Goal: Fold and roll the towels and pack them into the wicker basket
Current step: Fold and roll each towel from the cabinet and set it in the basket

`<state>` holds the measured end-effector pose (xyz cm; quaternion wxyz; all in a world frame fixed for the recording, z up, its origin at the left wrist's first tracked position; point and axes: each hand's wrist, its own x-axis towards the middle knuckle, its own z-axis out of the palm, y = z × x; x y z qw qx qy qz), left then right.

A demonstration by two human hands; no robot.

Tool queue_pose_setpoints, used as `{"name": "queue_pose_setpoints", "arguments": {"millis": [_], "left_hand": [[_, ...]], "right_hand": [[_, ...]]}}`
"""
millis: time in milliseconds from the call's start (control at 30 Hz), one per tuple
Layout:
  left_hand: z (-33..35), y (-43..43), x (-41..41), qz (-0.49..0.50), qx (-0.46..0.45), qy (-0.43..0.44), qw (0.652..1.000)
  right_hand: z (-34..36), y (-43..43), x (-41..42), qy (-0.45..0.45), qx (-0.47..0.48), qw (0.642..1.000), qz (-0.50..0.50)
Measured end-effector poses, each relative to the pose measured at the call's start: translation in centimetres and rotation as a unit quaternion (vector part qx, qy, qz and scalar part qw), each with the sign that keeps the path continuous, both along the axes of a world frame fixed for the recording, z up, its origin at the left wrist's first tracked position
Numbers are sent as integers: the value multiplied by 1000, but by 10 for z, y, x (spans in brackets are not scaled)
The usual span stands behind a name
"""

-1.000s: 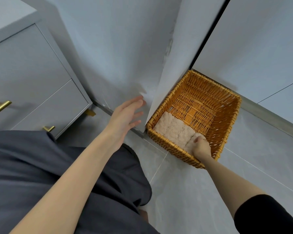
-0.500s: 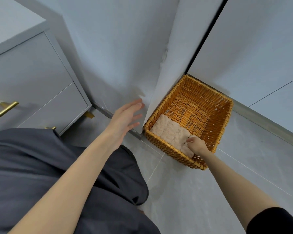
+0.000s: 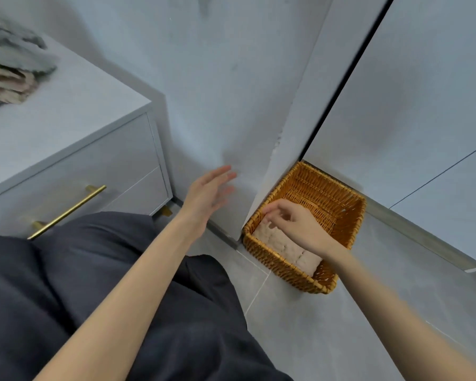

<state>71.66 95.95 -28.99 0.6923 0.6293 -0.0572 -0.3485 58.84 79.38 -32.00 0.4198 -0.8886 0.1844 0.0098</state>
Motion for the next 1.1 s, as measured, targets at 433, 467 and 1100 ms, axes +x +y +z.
{"name": "queue_pose_setpoints", "arguments": {"millis": [433,467,1100], "left_hand": [[117,113,67,170,-31,-165,971],[123,127,70,185,-21,-182,966],[73,348,88,245,382,-239,859]], "right_hand": [[142,98,122,-153,-33,980,126],[152,107,132,-162,-29,977,136],[202,284,286,-267,-104,911,296]]}}
